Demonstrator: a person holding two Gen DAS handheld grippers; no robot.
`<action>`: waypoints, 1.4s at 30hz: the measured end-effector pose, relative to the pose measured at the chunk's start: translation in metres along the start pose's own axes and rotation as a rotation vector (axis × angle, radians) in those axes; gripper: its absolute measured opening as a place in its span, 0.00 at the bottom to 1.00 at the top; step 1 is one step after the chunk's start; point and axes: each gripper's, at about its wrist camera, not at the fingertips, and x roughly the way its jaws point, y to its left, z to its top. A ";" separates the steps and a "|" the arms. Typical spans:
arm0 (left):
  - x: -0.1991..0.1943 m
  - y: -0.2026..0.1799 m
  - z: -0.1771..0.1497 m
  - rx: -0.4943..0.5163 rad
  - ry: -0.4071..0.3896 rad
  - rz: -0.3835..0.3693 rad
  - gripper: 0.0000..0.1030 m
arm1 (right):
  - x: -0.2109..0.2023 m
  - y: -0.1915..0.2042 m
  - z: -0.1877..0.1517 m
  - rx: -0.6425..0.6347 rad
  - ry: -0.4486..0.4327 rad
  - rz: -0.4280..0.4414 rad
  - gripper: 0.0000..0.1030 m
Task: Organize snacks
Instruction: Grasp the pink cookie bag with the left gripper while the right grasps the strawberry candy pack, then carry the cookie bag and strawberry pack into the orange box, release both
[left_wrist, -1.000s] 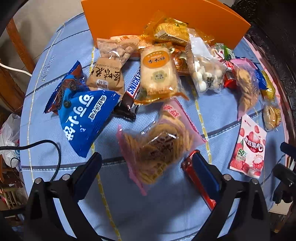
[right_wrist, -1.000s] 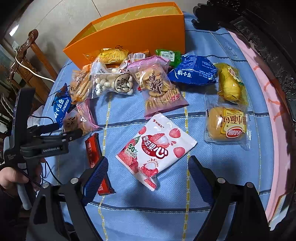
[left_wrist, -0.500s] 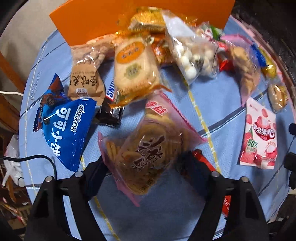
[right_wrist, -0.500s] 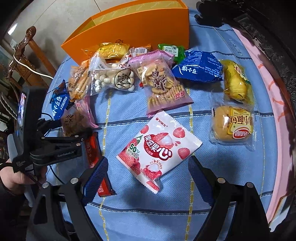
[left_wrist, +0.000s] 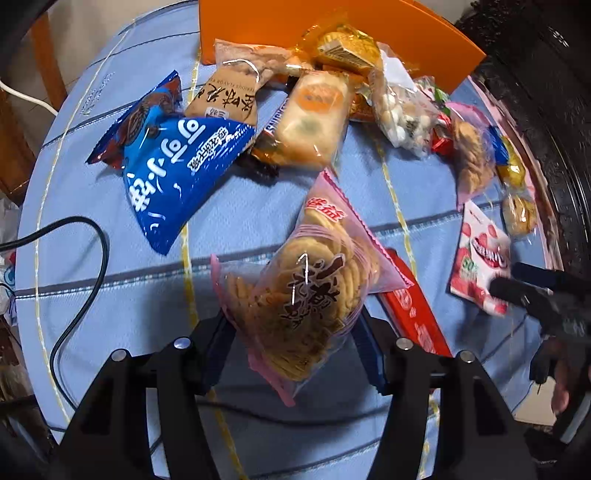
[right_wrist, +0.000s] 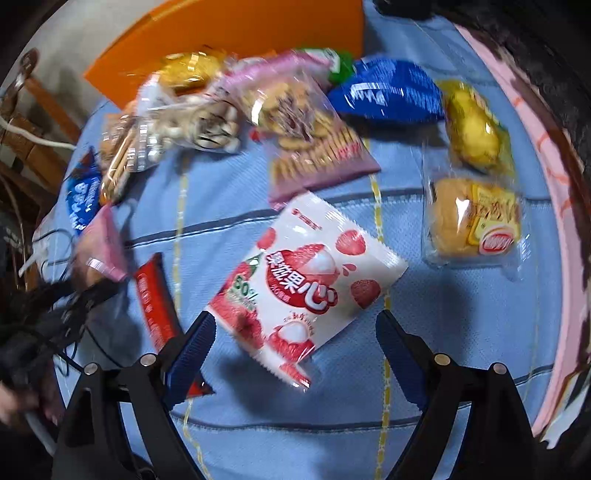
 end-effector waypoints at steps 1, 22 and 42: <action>0.000 0.000 -0.002 0.003 0.000 0.002 0.57 | 0.004 -0.001 0.001 0.025 0.005 0.013 0.86; -0.006 -0.001 -0.015 -0.012 0.011 -0.040 0.57 | -0.024 0.015 -0.020 -0.068 -0.117 0.007 0.17; -0.033 0.006 -0.011 -0.036 -0.035 -0.073 0.57 | -0.063 0.023 -0.012 -0.171 -0.197 0.100 0.16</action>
